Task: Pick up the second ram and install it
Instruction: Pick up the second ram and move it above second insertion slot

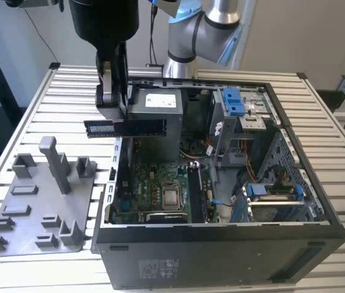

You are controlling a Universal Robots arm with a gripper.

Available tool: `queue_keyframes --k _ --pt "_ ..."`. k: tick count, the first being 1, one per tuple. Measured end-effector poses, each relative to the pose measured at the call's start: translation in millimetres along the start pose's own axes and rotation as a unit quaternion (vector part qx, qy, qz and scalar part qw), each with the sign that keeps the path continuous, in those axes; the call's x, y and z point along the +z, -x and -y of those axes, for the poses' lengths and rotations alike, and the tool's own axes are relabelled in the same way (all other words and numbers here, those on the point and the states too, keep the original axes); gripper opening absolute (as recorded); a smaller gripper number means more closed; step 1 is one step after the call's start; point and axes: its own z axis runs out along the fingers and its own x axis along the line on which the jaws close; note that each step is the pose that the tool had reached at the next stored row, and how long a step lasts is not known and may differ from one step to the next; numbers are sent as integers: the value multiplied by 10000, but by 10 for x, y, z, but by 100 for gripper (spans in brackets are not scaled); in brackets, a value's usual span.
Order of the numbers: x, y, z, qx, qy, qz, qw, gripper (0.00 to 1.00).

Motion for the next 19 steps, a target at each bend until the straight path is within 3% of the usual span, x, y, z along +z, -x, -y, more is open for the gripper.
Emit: queue_keyframes --k 19 --pt "5 -17 448 0 0 0 10000 14"
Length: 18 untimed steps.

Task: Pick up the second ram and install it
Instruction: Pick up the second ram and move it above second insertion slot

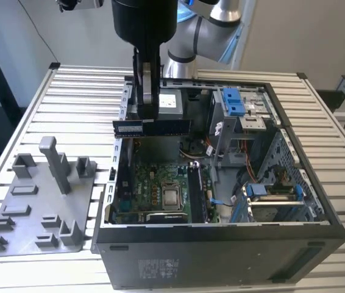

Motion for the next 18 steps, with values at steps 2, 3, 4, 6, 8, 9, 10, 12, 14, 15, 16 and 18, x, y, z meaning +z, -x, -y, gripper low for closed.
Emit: queue_keyframes --k 2,3,4,6,8,9,10,12,14,15,16,18 --pt "1 -1 34 0 0 0 10000 14" --pt "0 -2 49 0 0 0 10000 14" --pt "1 -2 60 0 0 1 10000 14" --pt "1 -3 62 0 0 0 10000 14" --pt "1 -2 63 1 0 0 10000 14" --pt "1 -3 65 0 0 0 10000 14" --pt "1 -3 70 0 0 1 10000 14" --pt "2 -3 96 0 0 2 10000 14" --pt "5 -6 157 0 0 6 10000 14" --pt "7 -8 194 0 0 7 10000 14" --pt "9 -9 228 1 0 9 10000 14" --pt "15 -12 288 2 -1 16 10000 14"
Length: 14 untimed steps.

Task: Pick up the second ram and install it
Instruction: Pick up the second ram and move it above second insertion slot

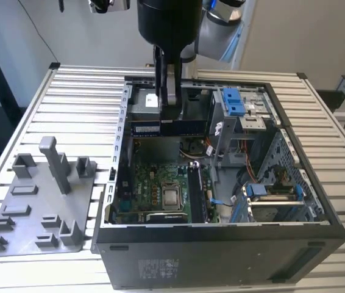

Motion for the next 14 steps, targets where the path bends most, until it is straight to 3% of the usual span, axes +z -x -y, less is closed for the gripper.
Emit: queue_keyframes --k 8,14 --pt "54 -6 129 109 -6 94 9999 14" --pt "81 -11 247 169 -8 102 9998 14"
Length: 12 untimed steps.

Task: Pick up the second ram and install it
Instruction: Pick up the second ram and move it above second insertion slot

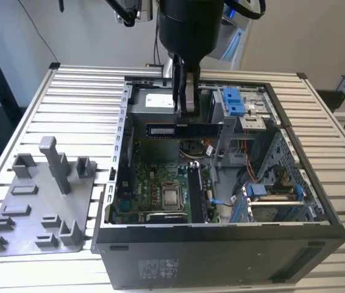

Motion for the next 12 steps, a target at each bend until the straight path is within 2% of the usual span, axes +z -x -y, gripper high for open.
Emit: queue_keyframes --k 8,12 --pt "21 -2 219 16 6 0 10000 14" --pt "27 -3 299 16 11 0 10000 14"
